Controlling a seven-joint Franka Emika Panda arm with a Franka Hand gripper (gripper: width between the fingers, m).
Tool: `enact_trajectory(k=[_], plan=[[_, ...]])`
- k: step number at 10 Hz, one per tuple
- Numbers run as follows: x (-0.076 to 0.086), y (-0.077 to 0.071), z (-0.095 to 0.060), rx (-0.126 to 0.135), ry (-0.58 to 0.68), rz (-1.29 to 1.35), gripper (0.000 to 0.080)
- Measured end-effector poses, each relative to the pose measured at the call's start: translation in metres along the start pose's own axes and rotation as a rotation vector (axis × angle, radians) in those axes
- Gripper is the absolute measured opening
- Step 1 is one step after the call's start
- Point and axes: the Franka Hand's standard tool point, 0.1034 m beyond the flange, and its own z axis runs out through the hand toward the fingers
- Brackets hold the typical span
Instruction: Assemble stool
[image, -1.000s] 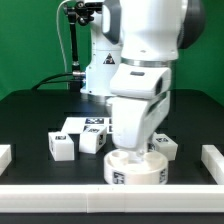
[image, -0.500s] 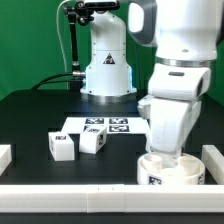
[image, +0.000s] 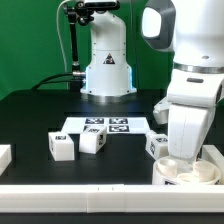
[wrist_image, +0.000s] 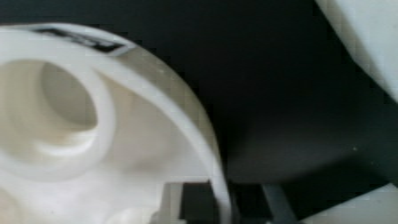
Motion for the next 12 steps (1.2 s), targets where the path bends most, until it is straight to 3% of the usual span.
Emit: enact_trajectory(k=[1, 2, 3, 5, 6, 7, 9, 11, 12], plan=[[0.000, 0.000, 0.000, 0.000, 0.000, 0.000, 0.0028], [0.000, 0.000, 0.000, 0.000, 0.000, 0.000, 0.0118], [0.000, 0.000, 0.000, 0.000, 0.000, 0.000, 0.0118], [0.002, -0.001, -0.013, 0.005, -0.014, 0.003, 0.0486], [0.004, 0.000, -0.022, -0.001, -0.012, 0.005, 0.0486], [0.002, 0.002, -0.031, -0.001, -0.020, 0.007, 0.0618], [-0.012, 0.007, -0.046, -0.020, -0.019, 0.023, 0.0640], [-0.037, 0.005, -0.045, -0.043, -0.014, 0.047, 0.0648], [-0.047, 0.004, -0.041, -0.041, -0.014, 0.042, 0.0649]])
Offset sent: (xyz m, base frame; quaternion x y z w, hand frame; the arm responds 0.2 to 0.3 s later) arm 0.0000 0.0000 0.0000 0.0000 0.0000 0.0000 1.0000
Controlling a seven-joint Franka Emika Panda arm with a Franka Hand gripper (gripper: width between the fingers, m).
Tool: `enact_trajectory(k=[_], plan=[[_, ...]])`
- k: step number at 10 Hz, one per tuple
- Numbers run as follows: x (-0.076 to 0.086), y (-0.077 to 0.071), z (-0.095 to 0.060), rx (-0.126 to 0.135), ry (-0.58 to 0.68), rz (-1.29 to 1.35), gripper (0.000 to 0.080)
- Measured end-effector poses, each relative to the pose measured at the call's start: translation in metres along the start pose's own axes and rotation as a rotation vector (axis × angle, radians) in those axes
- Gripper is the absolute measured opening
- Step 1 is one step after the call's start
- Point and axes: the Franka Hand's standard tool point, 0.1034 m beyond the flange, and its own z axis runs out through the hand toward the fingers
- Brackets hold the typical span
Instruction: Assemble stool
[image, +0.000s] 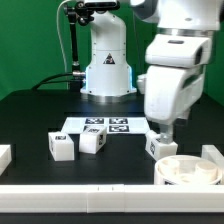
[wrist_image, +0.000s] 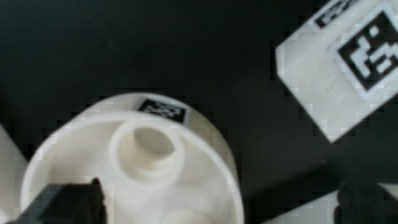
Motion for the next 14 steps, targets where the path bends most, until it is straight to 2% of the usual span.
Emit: enact_trajectory(k=[3, 4, 5, 6, 8, 12, 14], plan=[[0.001, -0.001, 0.000, 0.002, -0.001, 0.028, 0.0649], [0.001, -0.001, 0.001, 0.005, 0.000, 0.133, 0.0649], [-0.002, 0.003, 0.004, -0.007, 0.011, 0.204, 0.0649], [-0.008, 0.003, 0.007, -0.008, 0.016, 0.402, 0.0649], [-0.008, -0.006, 0.012, -0.009, 0.036, 0.633, 0.0649], [-0.003, -0.010, 0.013, 0.030, 0.048, 0.870, 0.0649], [-0.003, -0.013, 0.014, 0.035, 0.042, 0.900, 0.0649]])
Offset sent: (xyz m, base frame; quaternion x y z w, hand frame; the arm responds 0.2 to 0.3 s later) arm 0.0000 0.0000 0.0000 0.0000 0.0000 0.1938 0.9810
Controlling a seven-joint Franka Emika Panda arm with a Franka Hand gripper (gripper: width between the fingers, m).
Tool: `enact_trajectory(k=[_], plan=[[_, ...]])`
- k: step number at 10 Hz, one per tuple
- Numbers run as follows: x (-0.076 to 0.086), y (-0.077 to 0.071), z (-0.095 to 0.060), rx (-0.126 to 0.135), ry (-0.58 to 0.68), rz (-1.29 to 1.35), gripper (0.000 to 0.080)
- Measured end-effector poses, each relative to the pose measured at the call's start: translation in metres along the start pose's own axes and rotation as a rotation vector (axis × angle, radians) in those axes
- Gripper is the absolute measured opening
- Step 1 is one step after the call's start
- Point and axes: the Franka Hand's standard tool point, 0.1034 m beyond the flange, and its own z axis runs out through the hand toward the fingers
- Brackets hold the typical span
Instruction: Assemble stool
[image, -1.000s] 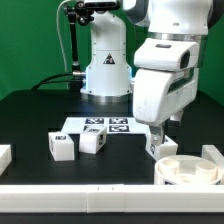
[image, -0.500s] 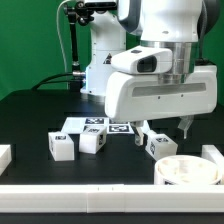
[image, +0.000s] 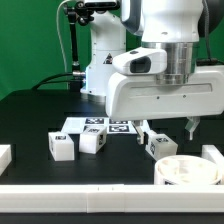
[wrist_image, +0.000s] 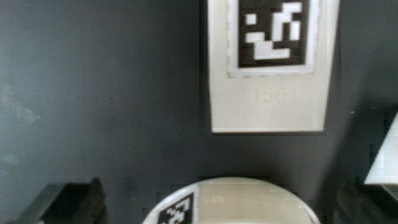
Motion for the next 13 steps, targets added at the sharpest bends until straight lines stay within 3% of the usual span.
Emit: enact_trajectory(k=[3, 6, 8, 10, 13], plan=[[-0.013, -0.010, 0.001, -0.010, -0.138, 0.073, 0.0649], [-0.014, -0.007, 0.002, -0.011, -0.325, 0.078, 0.0649], [-0.023, -0.006, 0.007, -0.017, -0.461, 0.081, 0.0649], [-0.017, -0.007, 0.014, -0.017, -0.553, 0.080, 0.0649], [-0.025, -0.009, 0.019, -0.015, -0.753, 0.075, 0.0649]])
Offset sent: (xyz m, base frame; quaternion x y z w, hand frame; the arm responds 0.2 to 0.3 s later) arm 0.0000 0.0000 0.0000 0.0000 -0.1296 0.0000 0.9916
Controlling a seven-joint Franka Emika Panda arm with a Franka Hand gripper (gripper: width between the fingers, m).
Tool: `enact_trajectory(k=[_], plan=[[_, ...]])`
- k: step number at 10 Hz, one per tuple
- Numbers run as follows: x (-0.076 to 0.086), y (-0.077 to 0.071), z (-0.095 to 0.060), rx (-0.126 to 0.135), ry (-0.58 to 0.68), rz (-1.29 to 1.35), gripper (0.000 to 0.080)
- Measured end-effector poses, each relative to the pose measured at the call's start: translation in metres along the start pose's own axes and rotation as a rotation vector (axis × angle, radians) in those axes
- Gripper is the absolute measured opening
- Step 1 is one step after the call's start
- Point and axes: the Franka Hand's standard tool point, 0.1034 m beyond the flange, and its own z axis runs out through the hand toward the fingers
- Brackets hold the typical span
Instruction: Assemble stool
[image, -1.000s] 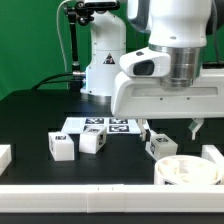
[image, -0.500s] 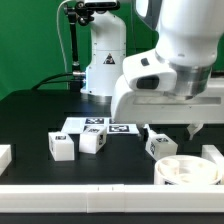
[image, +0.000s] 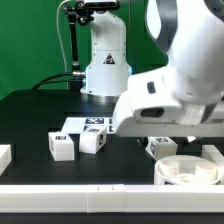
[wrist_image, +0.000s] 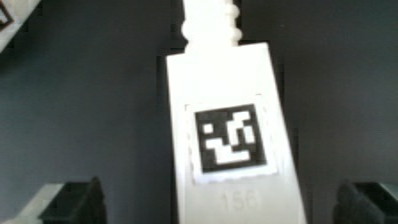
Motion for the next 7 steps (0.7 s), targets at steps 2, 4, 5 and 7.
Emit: enact_trajectory(k=[2, 4, 5, 7], plan=[[0.003, -0.003, 0.006, -0.004, -0.087, -0.005, 0.0649], [-0.001, -0.005, 0.020, -0.013, -0.207, -0.012, 0.0649], [0.001, -0.008, 0.019, -0.014, -0.198, -0.033, 0.0649], [0.003, -0.011, 0.019, -0.014, -0.187, -0.036, 0.0649]])
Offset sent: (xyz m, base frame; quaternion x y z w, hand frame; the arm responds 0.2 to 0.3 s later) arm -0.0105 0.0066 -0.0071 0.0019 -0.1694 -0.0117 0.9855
